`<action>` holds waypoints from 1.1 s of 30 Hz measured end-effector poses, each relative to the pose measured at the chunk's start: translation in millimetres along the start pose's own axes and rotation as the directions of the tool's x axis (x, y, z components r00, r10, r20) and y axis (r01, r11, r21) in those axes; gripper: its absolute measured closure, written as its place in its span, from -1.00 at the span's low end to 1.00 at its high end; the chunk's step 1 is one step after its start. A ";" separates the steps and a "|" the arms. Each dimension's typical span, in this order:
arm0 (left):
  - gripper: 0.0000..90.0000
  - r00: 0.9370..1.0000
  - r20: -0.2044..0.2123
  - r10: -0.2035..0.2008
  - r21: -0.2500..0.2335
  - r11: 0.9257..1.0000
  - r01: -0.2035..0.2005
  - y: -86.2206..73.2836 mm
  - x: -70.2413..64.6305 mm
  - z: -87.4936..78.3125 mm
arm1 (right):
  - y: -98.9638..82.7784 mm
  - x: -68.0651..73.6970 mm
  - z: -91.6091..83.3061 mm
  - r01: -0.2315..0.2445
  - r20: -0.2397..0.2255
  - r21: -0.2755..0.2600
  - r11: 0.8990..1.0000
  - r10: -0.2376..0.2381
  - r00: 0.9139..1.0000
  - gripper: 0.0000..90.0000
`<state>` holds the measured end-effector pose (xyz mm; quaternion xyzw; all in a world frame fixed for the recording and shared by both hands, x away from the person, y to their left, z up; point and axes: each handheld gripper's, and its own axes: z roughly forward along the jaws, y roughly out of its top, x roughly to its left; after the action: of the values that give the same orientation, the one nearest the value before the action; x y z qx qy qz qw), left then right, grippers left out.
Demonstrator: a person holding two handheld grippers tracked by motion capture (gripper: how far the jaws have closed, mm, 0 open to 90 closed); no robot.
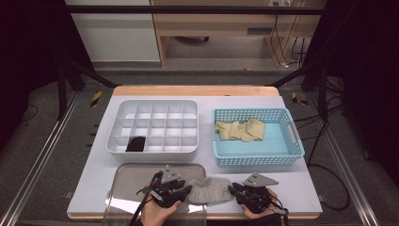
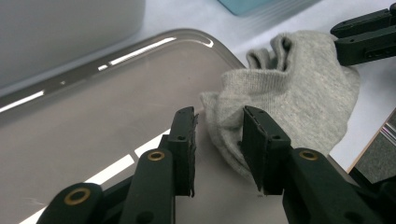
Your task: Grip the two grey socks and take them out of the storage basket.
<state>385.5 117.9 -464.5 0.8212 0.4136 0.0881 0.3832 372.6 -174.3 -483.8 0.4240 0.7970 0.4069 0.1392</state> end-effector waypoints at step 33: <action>0.62 0.999 0.022 0.039 -0.064 0.997 -0.038 1.4 -12.3 0.6 | -0.1 -16.5 -17.6 -0.040 0.054 -0.108 0.993 0.046 0.997 0.49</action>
<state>378.8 107.8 -461.8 0.8174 0.3901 0.0989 0.4121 372.4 -196.6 -474.9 0.4443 0.7607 0.4396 0.1754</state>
